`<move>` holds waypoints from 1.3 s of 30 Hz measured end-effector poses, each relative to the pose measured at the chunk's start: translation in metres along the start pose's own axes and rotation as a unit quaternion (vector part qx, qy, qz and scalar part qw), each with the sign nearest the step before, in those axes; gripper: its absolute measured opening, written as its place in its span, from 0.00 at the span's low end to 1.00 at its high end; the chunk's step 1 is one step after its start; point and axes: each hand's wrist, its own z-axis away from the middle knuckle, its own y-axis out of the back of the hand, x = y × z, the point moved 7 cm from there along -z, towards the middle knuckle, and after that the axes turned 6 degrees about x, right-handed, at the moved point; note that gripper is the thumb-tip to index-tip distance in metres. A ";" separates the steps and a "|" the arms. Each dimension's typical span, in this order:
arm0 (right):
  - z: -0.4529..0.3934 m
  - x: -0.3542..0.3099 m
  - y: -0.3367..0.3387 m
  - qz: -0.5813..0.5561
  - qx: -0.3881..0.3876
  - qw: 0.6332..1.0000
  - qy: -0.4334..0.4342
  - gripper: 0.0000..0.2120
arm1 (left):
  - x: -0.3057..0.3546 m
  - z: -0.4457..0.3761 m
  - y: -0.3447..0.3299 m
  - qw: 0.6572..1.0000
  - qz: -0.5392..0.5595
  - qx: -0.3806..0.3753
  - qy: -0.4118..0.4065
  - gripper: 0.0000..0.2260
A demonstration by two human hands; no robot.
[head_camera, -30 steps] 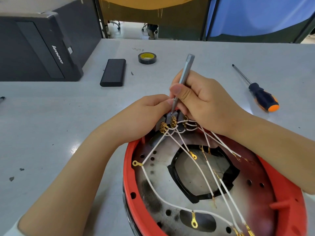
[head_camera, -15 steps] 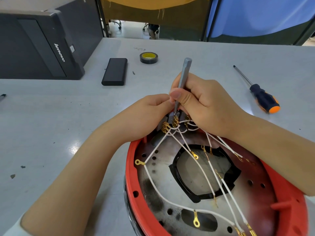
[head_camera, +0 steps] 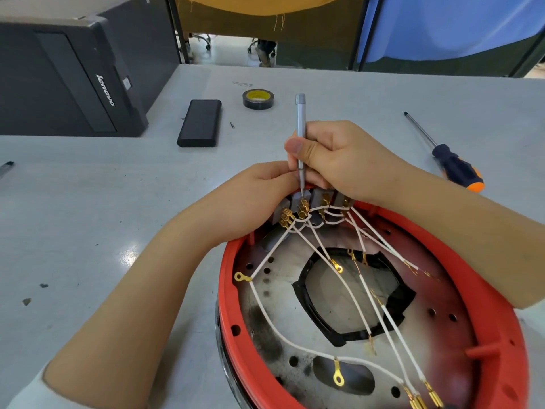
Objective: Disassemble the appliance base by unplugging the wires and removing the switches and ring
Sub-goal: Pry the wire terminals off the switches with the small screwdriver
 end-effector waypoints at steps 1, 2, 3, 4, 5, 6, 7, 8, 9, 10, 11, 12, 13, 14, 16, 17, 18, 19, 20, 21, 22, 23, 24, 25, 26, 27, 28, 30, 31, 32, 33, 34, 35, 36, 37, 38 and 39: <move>-0.001 0.001 0.000 -0.003 -0.002 1.000 -0.007 0.14 | -0.001 -0.001 -0.001 1.000 0.010 -0.007 0.002 0.13; -0.001 0.002 0.000 -0.005 -0.002 1.000 -0.010 0.15 | -0.001 -0.001 -0.002 1.000 0.024 -0.015 0.005 0.13; -0.001 0.002 -0.001 -0.005 0.002 1.000 -0.010 0.15 | -0.001 -0.001 -0.003 0.999 0.036 -0.021 0.008 0.13; 0.000 0.001 0.000 -0.006 0.009 1.000 -0.004 0.15 | -0.001 -0.001 -0.003 0.999 0.039 -0.023 0.009 0.13; 0.003 0.001 0.001 -0.009 0.020 1.000 0.006 0.14 | -0.002 -0.001 -0.002 0.999 0.032 -0.020 0.007 0.13; 0.006 0.000 0.003 -0.015 0.032 0.999 0.017 0.14 | -0.003 -0.002 -0.002 1.000 0.022 -0.017 0.004 0.14; 0.009 0.000 0.004 -0.029 0.042 0.998 0.025 0.13 | -0.003 -0.002 -0.001 1.000 0.015 -0.015 0.002 0.14; 0.011 0.000 0.006 -0.049 0.049 0.997 0.030 0.13 | -0.004 -0.002 -0.001 1.000 0.013 -0.013 0.001 0.14; 0.013 0.000 0.007 -0.064 0.051 0.996 0.033 0.12 | -0.004 -0.002 0.000 1.000 0.011 -0.011 0.001 0.15; 0.013 0.000 0.007 -0.069 0.049 0.996 0.034 0.12 | -0.004 -0.002 0.000 1.000 0.009 -0.008 -0.001 0.15; 0.014 -0.001 0.006 -0.066 0.044 0.996 0.033 0.12 | -0.003 -0.002 0.001 1.000 0.008 -0.006 -0.003 0.15; 0.014 -0.002 0.004 -0.062 0.040 0.997 0.032 0.12 | -0.003 -0.002 0.001 1.000 0.008 -0.005 -0.005 0.14; 0.014 -0.002 0.003 -0.059 0.037 0.997 0.032 0.12 | -0.004 -0.002 0.001 1.000 0.007 -0.004 -0.005 0.14; 0.014 -0.003 0.002 -0.058 0.037 0.997 0.032 0.12 | -0.004 -0.002 0.001 1.000 0.007 -0.005 -0.004 0.14; 0.014 -0.005 0.002 -0.052 0.037 0.997 0.034 0.12 | -0.004 -0.002 0.001 1.000 0.005 -0.007 -0.004 0.14; 0.014 -0.005 0.002 -0.047 0.037 0.998 0.035 0.12 | -0.004 -0.002 0.001 1.000 0.002 -0.007 -0.004 0.14; 0.014 -0.005 0.002 -0.042 0.037 0.998 0.035 0.12 | -0.004 -0.002 0.001 1.000 0.003 -0.006 -0.004 0.14; 0.014 -0.005 0.002 -0.039 0.038 0.998 0.036 0.12 | -0.004 -0.002 0.001 1.000 0.004 -0.004 -0.005 0.14; 0.014 -0.006 0.003 -0.039 0.040 0.998 0.039 0.12 | -0.003 -0.002 0.001 1.000 0.004 -0.002 -0.007 0.14; 0.014 -0.006 0.003 -0.039 0.041 0.998 0.042 0.11 | -0.003 -0.002 0.002 1.000 0.004 -0.001 -0.009 0.14; 0.014 -0.006 0.003 -0.038 0.043 0.997 0.045 0.11 | -0.003 -0.002 0.002 1.000 0.005 -0.001 -0.010 0.14; 0.015 -0.007 0.003 -0.036 0.044 0.997 0.047 0.11 | -0.003 -0.002 0.001 1.000 0.004 -0.001 -0.010 0.14; 0.015 -0.007 0.003 -0.033 0.045 0.997 0.047 0.11 | -0.003 -0.002 0.001 1.000 0.006 -0.001 -0.009 0.14; 0.015 -0.007 0.002 -0.030 0.045 0.997 0.047 0.12 | -0.003 -0.002 0.001 1.000 0.007 -0.001 -0.008 0.14; 0.014 -0.006 0.002 -0.026 0.046 0.998 0.043 0.12 | -0.003 -0.002 0.001 1.000 0.008 -0.001 -0.006 0.14; 0.012 -0.005 0.001 -0.019 0.045 0.998 0.037 0.12 | -0.004 -0.002 0.001 1.000 0.008 -0.001 -0.003 0.14; 0.009 -0.004 0.001 -0.013 0.042 0.999 0.028 0.13 | -0.004 -0.002 0.001 1.000 0.012 0.000 0.001 0.14; 0.003 -0.001 0.000 -0.016 0.026 1.000 0.000 0.14 | -0.003 -0.002 0.000 1.000 0.026 -0.001 0.006 0.13; 0.001 0.001 0.000 -0.022 0.016 1.000 -0.013 0.15 | -0.003 -0.002 0.000 1.000 0.030 -0.002 0.007 0.13; -0.001 0.002 -0.001 -0.026 0.006 0.999 -0.023 0.15 | -0.003 -0.002 0.000 0.999 0.032 -0.002 0.009 0.12; -0.002 0.002 -0.001 -0.027 -0.002 0.999 -0.029 0.15 | -0.003 -0.002 0.000 0.999 0.034 -0.003 0.011 0.12; -0.003 0.003 -0.001 -0.027 -0.007 0.999 -0.032 0.15 | -0.003 -0.002 0.000 0.999 0.035 -0.003 0.011 0.12; -0.004 0.003 -0.001 -0.025 -0.010 0.999 -0.033 0.15 | -0.003 -0.002 0.000 0.999 0.035 -0.003 0.011 0.13; -0.003 0.003 -0.001 -0.024 -0.010 0.999 -0.032 0.15 | -0.003 -0.003 0.000 0.999 0.032 -0.002 0.011 0.13; -0.003 0.003 -0.002 -0.019 -0.007 0.999 -0.028 0.15 | -0.003 -0.003 0.000 0.999 0.031 -0.001 0.010 0.12; -0.001 0.002 -0.001 -0.012 0.003 1.000 -0.020 0.15 | -0.003 -0.003 0.001 0.999 0.032 0.002 0.009 0.12; 0.001 0.001 0.000 -0.005 0.018 1.000 -0.008 0.14 | -0.003 -0.002 0.001 0.999 0.038 0.005 0.007 0.12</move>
